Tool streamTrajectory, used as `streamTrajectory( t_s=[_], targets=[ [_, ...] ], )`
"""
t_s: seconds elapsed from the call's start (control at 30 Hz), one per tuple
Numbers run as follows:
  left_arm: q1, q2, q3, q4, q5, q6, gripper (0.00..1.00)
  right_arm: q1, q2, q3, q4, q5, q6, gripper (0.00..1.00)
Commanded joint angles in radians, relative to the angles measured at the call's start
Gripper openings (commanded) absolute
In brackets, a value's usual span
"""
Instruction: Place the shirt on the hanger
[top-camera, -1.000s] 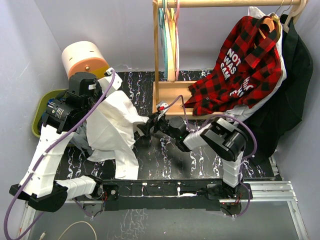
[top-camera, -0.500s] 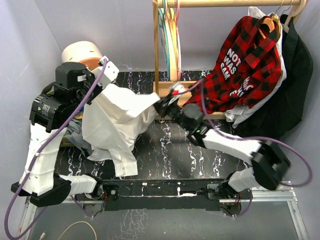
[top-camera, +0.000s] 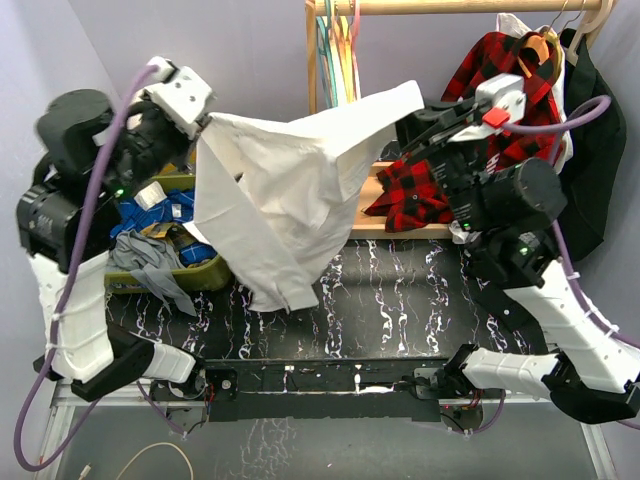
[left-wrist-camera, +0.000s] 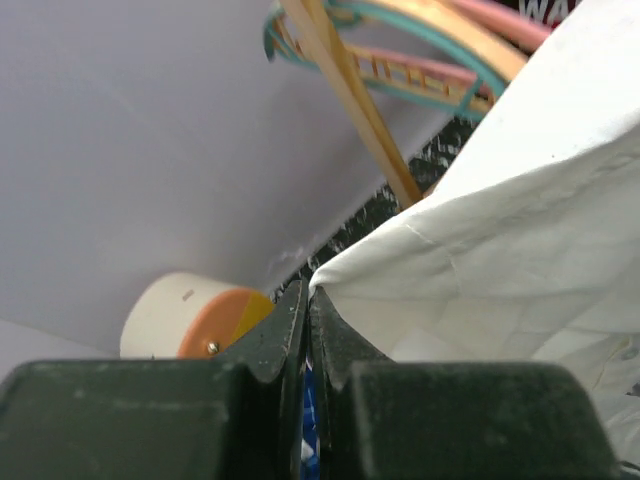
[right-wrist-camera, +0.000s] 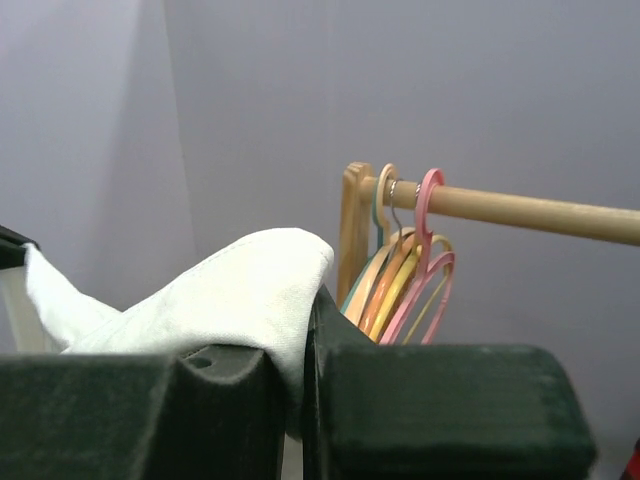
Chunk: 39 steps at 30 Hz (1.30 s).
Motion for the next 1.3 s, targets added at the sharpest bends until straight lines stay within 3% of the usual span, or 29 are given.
streamTrajectory(
  t_s=[0.0,0.1,0.23,0.37,0.53,0.67,0.8,1.07,1.27],
  targets=[
    [0.007,-0.021,0.100,0.135,0.094,-0.057,0.00,-0.002,0.041,0.226,-0.158,0.085,-0.113,0.08],
    [0.017,-0.009,0.142,0.114,0.161,-0.078,0.00,-0.002,0.076,0.347,-0.233,0.098,-0.121,0.08],
    [0.048,-0.024,0.058,0.090,0.170,-0.083,0.00,-0.002,0.068,0.280,-0.280,0.095,-0.083,0.08],
    [0.070,-0.060,-0.171,0.066,0.194,-0.089,0.00,-0.002,0.010,0.028,-0.270,0.065,0.050,0.08],
    [0.075,-0.083,-0.346,0.036,0.278,-0.094,0.00,-0.002,-0.067,-0.303,-0.228,-0.051,0.255,0.08],
    [0.075,-0.077,-0.518,0.059,0.207,-0.069,0.00,-0.002,-0.098,-0.510,-0.193,-0.047,0.381,0.08],
    [0.075,-0.052,-0.643,0.124,0.176,-0.039,0.00,-0.022,-0.072,-0.641,-0.106,-0.024,0.402,0.08],
    [0.078,0.067,-0.740,0.350,-0.028,-0.033,0.00,-0.316,0.187,-0.651,-0.004,-0.235,0.508,0.08],
    [0.096,0.200,-0.747,0.473,-0.145,-0.066,0.00,-0.402,0.351,-0.546,-0.037,-0.313,0.539,0.08]
  ],
)
